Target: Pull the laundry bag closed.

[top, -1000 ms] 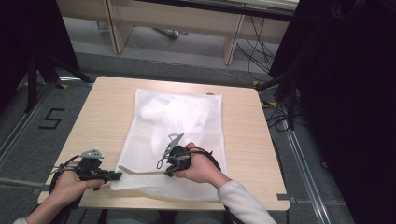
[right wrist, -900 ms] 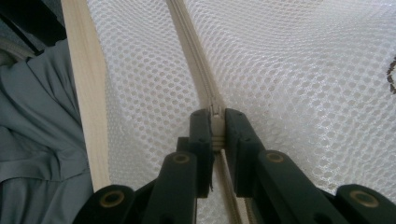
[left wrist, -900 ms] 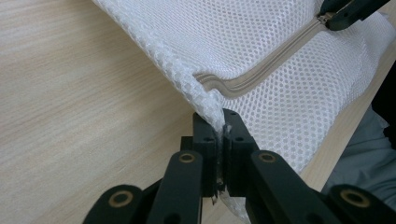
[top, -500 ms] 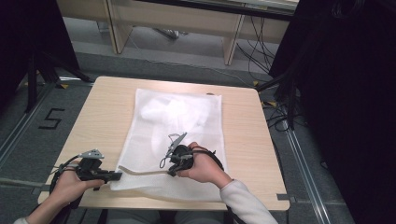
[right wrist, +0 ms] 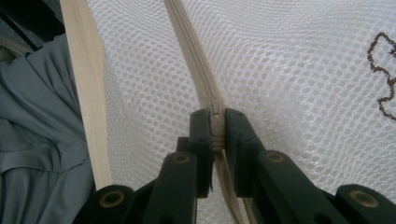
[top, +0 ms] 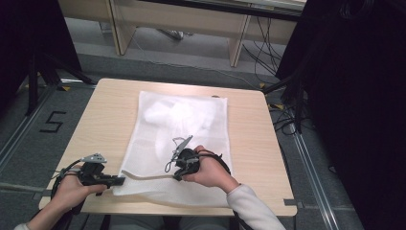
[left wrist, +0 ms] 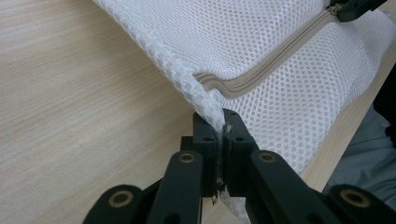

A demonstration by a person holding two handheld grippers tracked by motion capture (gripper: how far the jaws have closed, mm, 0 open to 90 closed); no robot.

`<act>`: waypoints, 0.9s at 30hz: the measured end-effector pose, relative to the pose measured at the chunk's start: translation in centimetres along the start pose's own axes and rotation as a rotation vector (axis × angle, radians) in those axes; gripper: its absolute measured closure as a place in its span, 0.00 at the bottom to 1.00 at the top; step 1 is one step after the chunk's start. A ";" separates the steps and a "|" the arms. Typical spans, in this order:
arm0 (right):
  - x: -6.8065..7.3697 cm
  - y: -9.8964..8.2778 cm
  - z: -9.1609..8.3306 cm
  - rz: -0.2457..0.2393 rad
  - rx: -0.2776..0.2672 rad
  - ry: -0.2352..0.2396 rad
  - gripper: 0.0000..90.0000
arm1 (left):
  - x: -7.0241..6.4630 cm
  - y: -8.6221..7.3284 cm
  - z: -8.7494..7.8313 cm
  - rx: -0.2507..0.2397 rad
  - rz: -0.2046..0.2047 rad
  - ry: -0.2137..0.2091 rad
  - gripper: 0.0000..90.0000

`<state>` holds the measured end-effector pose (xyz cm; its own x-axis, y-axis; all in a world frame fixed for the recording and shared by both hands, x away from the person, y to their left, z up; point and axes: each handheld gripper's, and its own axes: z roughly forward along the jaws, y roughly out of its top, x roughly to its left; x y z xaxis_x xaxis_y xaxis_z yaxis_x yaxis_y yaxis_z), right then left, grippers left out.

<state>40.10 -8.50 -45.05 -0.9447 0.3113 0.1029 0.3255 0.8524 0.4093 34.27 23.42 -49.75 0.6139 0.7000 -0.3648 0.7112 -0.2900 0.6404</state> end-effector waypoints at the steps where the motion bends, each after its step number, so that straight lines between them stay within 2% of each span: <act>1: 0.0 0.0 0.0 -0.009 -0.002 -0.002 0.92 | 0.0 0.0 0.0 -0.001 -0.002 0.000 0.95; 2: -0.1 0.0 -0.1 -0.019 -0.003 0.000 0.92 | 0.0 -0.1 0.1 -0.015 -0.006 0.005 0.95; 4: -0.1 -0.1 -0.2 0.006 0.010 -0.001 0.92 | 0.0 -0.1 0.1 -0.016 -0.005 0.005 0.95; 5: -0.1 -0.1 -0.2 0.002 0.011 -0.002 0.92 | 0.0 0.0 0.1 -0.006 -0.003 0.004 0.95; 6: -0.1 -0.2 -0.3 0.017 0.016 -0.007 0.92 | 0.0 -0.1 0.1 -0.019 -0.007 0.005 0.95; 7: -0.3 -0.2 -0.1 -0.012 -0.007 0.006 0.92 | -0.1 -0.1 0.2 -0.022 -0.008 0.005 0.95; 9: -0.1 -0.2 -0.3 0.022 0.014 -0.002 0.92 | 0.0 0.0 0.1 0.000 -0.003 -0.001 0.95; 13: -0.3 -0.2 -0.2 -0.020 -0.005 0.007 0.92 | 0.0 0.0 0.1 0.000 -0.004 0.002 0.95; 17: -0.1 -0.3 -0.2 0.009 -0.003 0.011 0.92 | 0.0 0.0 0.1 -0.001 -0.004 0.002 0.95; 19: -0.3 -0.4 -0.2 -0.020 -0.002 0.009 0.92 | 0.0 0.0 0.1 0.000 -0.005 0.002 0.95; 22: -0.3 -0.5 -0.5 0.015 0.015 0.002 0.92 | 0.0 0.0 0.1 0.000 -0.005 0.002 0.95; 25: -0.5 -0.6 -0.5 -0.004 -0.003 0.005 0.92 | 0.0 0.0 0.1 0.000 -0.006 0.001 0.95; 27: -0.4 -0.7 -0.4 0.009 -0.002 0.002 0.92 | 0.0 0.0 0.1 -0.001 -0.006 0.002 0.95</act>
<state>40.20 -9.39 -45.00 -0.9417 0.3182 0.1090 0.3342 0.8485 0.4104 34.28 23.39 -49.83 0.6089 0.7028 -0.3678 0.7148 -0.2852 0.6385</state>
